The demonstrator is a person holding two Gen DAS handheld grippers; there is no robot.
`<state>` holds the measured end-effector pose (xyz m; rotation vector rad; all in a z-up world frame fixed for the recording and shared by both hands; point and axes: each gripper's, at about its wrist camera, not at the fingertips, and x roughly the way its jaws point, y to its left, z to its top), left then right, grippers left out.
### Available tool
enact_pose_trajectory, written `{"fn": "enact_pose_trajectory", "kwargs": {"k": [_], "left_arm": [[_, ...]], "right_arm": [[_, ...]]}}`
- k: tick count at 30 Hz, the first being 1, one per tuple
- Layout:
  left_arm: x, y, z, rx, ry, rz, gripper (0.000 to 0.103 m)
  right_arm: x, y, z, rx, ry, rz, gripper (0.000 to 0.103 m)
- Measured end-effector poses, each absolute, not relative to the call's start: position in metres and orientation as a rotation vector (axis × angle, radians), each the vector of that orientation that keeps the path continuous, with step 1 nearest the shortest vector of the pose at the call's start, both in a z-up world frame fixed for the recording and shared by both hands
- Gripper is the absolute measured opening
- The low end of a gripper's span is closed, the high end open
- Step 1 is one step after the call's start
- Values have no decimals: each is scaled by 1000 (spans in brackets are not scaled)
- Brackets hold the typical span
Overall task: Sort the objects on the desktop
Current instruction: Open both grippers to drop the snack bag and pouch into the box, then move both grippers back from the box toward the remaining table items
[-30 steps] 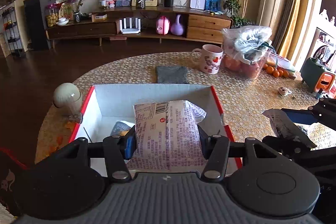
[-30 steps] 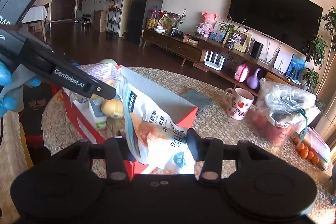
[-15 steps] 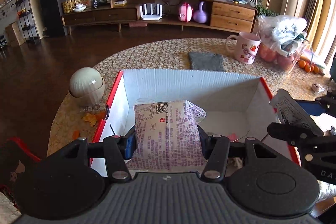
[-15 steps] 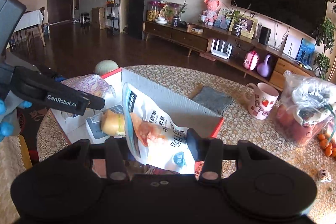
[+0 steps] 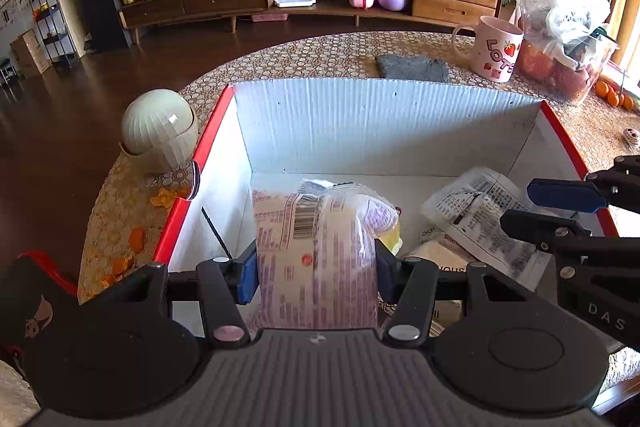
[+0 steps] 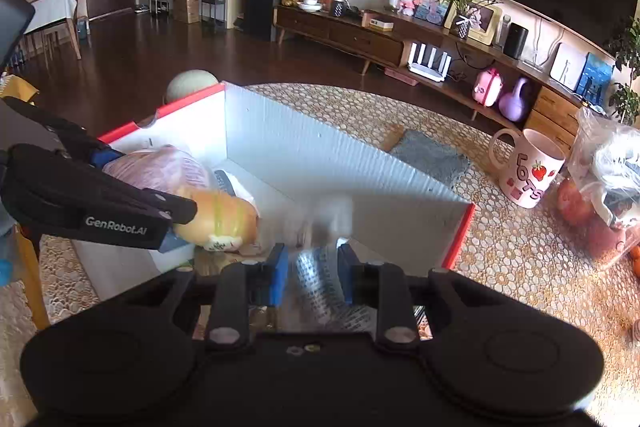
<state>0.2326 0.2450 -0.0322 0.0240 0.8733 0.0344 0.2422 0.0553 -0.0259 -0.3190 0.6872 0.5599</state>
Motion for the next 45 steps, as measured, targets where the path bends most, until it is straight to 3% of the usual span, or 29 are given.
{"fn": "enact_pose_trajectory", "kwargs": {"k": [4, 10, 13, 18, 36, 45], "left_arm": [[235, 247, -36, 23, 886, 32, 55], [235, 245, -37, 31, 901, 20, 57], [231, 241, -36, 43, 895, 20, 69], [225, 238, -29, 25, 884, 32, 73], [177, 202, 17, 10, 769, 9, 74], [154, 153, 34, 25, 728, -84, 74]], "right_arm": [[246, 56, -35, -332, 707, 546, 28], [242, 48, -36, -308, 729, 558, 38], [238, 44, -34, -293, 733, 580, 47], [228, 37, -27, -274, 717, 600, 65], [188, -12, 9, -176, 657, 603, 80], [164, -56, 25, -132, 620, 580, 83]]}}
